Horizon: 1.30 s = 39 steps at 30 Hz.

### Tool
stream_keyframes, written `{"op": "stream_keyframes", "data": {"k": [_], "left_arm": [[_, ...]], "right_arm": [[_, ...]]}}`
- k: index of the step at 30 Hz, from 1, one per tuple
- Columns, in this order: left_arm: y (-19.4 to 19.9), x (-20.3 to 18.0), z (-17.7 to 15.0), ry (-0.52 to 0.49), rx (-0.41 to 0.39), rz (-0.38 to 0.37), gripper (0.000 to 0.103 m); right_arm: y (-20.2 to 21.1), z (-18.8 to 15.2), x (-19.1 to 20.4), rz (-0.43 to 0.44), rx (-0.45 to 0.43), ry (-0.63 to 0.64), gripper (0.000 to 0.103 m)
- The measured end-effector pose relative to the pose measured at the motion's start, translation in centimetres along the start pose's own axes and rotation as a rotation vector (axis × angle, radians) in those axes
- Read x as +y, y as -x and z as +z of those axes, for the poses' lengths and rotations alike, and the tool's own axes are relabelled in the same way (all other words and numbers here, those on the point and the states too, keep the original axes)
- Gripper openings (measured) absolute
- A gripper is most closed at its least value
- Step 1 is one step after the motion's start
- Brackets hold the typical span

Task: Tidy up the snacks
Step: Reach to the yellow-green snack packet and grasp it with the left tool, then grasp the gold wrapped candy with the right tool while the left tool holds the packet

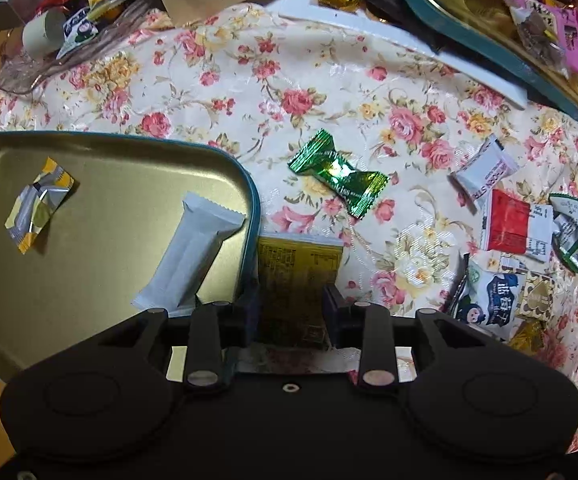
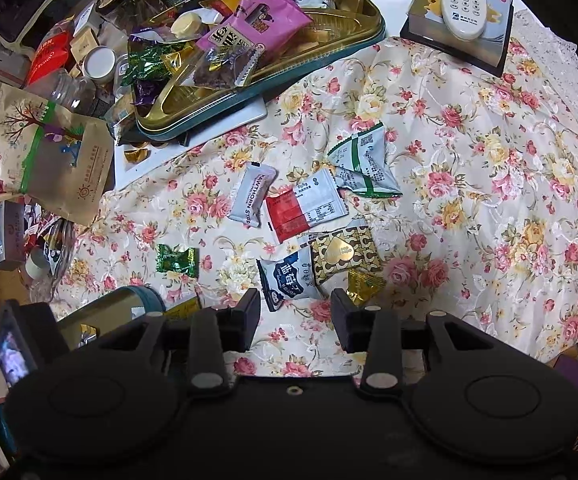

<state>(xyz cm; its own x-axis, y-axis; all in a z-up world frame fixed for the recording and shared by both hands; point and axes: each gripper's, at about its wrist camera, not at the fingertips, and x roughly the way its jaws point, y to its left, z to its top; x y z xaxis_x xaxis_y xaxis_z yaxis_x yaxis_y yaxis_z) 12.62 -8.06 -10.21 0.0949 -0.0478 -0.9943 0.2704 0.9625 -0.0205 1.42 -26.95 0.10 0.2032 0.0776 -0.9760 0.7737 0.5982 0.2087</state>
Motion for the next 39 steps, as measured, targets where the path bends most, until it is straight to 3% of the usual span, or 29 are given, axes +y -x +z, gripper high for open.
{"op": "stream_keyframes", "data": {"k": [5,17,25,29,39], "left_arm": [[-0.2,-0.3,0.0,-0.008,-0.008,0.013,0.044],[-0.5,-2.0,0.1,-0.044,0.005,-0.035,0.047],[-1.1,-1.6,0.7,0.021,0.015,0.002,0.05],[-1.4,-2.4,0.6,0.001,0.009,0.026,0.05],[-1.4,-6.0,0.1,-0.061,0.006,-0.006,0.048]], "right_arm": [[0.2,0.2,-0.4,0.013,0.0,-0.014,0.042],[0.5,0.3,-1.6,0.007,-0.002,-0.036,0.042],[0.9,0.4,-2.4,0.016,-0.002,-0.045,0.042],[1.1,0.5,-3.0,0.018,-0.003,-0.046,0.042],[0.5,1.1,-5.9,0.001,0.023,-0.081,0.042]]}}
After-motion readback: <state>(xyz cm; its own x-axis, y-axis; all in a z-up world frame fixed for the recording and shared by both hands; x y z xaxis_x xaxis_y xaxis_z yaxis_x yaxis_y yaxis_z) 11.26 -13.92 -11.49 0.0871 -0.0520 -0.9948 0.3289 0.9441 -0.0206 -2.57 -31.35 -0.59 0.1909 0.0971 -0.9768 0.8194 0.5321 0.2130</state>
